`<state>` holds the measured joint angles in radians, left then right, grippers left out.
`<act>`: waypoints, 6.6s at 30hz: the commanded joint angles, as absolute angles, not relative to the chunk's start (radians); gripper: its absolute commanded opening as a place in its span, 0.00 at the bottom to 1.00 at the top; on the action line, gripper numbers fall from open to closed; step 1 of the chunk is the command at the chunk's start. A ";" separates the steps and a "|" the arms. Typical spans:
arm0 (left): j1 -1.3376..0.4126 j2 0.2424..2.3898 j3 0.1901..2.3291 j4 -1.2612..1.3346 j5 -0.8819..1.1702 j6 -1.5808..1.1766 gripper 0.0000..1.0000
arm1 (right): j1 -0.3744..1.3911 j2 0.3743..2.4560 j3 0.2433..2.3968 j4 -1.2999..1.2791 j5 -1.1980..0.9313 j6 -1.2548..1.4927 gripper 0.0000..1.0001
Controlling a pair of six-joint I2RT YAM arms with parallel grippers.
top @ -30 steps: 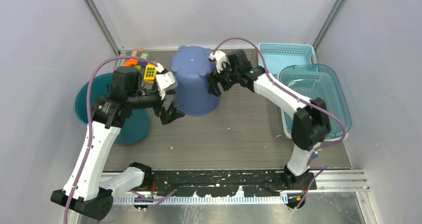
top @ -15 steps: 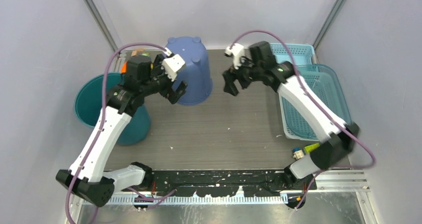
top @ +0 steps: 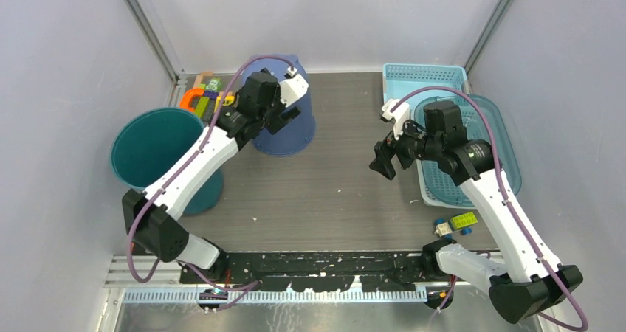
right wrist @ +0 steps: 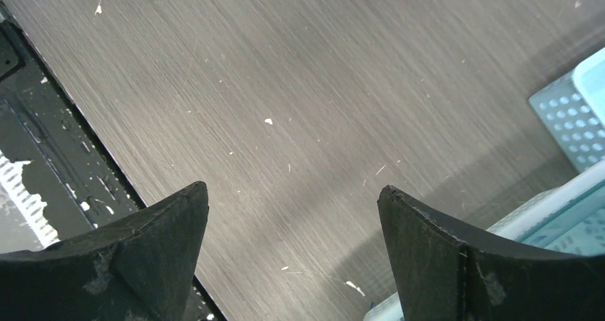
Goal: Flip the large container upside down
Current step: Move the container to the center of the board, then turn the container upside down at the center of the board.
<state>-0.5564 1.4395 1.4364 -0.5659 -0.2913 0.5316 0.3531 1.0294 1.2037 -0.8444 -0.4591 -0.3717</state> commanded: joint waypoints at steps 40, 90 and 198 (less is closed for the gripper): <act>-0.498 1.814 1.804 -0.261 -0.644 0.723 0.99 | 0.243 0.949 1.084 -0.703 -0.633 -0.314 0.92; -0.446 0.926 1.289 -1.261 -0.364 0.349 0.60 | 0.243 0.977 1.071 -0.726 -0.687 -0.368 0.95; -0.055 0.912 1.153 -0.638 0.361 0.151 1.00 | 0.884 1.482 1.727 -1.095 -0.697 -0.560 0.01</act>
<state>-0.0631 0.9287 1.1568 -0.6975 0.3519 0.1753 0.8761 1.4994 1.6852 -1.1618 -0.5884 -0.7296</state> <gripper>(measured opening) 0.996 0.143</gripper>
